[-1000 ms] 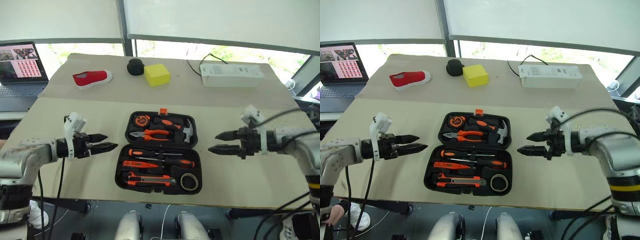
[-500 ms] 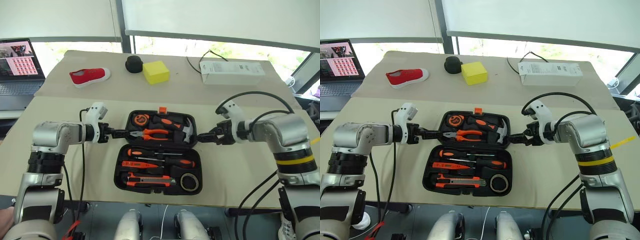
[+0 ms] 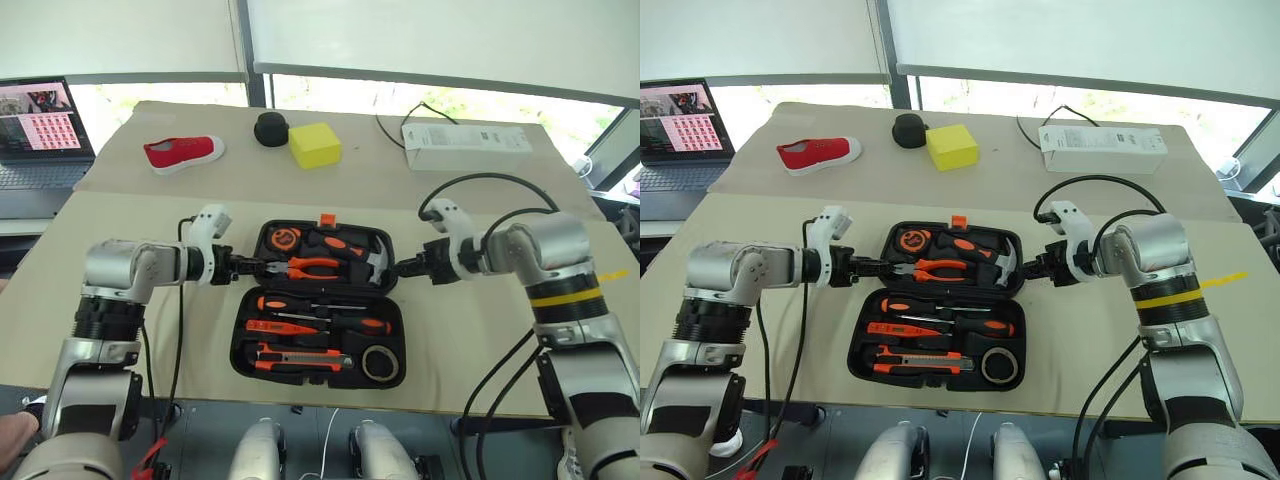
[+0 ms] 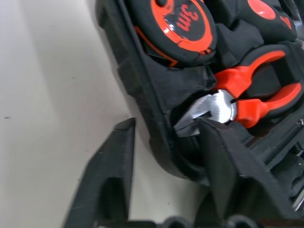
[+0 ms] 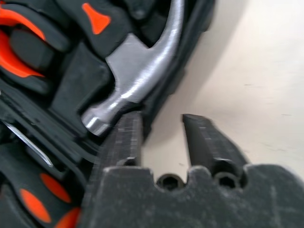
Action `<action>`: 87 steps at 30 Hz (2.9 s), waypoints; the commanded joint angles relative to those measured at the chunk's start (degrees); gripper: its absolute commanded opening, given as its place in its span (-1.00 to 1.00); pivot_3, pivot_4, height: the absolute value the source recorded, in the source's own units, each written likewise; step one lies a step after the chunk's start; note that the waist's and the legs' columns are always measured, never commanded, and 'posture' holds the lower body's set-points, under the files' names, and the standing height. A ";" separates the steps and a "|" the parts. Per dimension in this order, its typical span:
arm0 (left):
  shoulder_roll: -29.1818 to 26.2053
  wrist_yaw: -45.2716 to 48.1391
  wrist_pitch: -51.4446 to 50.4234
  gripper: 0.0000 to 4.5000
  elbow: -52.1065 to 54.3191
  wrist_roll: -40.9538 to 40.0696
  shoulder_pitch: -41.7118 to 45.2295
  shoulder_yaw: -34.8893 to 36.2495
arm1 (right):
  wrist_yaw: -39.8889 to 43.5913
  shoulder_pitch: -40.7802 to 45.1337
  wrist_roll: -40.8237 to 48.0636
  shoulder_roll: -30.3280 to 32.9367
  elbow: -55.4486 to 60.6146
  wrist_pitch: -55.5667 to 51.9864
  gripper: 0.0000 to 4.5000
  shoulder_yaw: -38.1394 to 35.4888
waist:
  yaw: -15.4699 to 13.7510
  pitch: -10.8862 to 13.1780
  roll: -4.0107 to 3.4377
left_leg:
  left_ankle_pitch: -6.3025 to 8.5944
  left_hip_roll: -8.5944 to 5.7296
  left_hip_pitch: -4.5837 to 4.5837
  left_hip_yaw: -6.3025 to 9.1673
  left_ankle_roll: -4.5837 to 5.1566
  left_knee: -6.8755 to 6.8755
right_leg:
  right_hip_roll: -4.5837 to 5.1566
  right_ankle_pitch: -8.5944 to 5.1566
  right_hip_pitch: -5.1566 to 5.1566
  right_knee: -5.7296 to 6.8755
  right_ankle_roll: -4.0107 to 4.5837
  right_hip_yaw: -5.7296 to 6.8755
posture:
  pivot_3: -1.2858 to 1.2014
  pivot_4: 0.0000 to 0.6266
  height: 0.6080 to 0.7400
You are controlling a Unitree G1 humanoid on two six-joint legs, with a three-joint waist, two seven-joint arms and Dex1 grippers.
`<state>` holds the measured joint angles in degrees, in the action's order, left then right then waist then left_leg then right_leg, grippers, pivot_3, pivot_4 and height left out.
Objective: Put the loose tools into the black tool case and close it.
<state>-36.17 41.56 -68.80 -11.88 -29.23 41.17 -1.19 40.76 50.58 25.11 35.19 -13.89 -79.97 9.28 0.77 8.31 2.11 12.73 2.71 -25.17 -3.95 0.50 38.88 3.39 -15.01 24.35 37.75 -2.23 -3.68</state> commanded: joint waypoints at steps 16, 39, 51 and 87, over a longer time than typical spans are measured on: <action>4.29 6.62 33.85 -0.97 9.50 -0.05 -17.14 16.22 | 9.37 -20.11 -10.07 3.75 17.52 55.23 -1.00 -5.23 | 0.12 0.02 -0.04 | -0.02 0.02 0.12 0.08 -0.06 -0.05 | 0.01 0.00 0.02 0.16 0.00 -0.09 | 0.03 -0.52 1.00; 0.74 9.01 79.48 0.25 7.80 8.83 -47.43 21.31 | -2.08 -48.20 -26.15 8.56 6.95 120.66 0.32 -6.87 | -0.07 0.02 -0.01 | 0.00 0.24 1.69 -0.66 0.04 -0.61 | 0.04 -0.04 -1.35 -0.56 0.10 -0.27 | 0.03 -0.52 1.00; -7.40 12.77 53.46 -0.98 14.86 3.54 -33.63 12.78 | 14.36 -65.22 -1.62 21.01 36.48 87.44 -0.99 -5.66 | -0.11 0.00 0.29 | 0.03 0.30 2.11 -0.52 0.05 -0.67 | 0.03 -0.07 -1.90 -0.66 0.09 -0.20 | 0.03 -0.52 1.00; -13.31 27.12 37.63 -0.98 16.76 -9.50 -27.49 15.77 | 15.79 -38.40 -9.88 1.99 22.32 76.72 -0.99 0.44 | -0.74 0.19 0.51 | 0.02 0.26 1.34 -0.51 0.00 -0.59 | 0.02 0.02 -1.14 -0.55 0.14 -0.07 | 0.03 -0.52 1.00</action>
<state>-47.28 64.57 -27.75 0.48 -34.80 10.64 14.73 55.40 13.44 13.86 37.16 4.81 -2.52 10.08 0.03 8.49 2.61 12.75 2.97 -23.83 -4.45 0.49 38.29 3.40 -14.99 23.20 37.20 -2.09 -3.74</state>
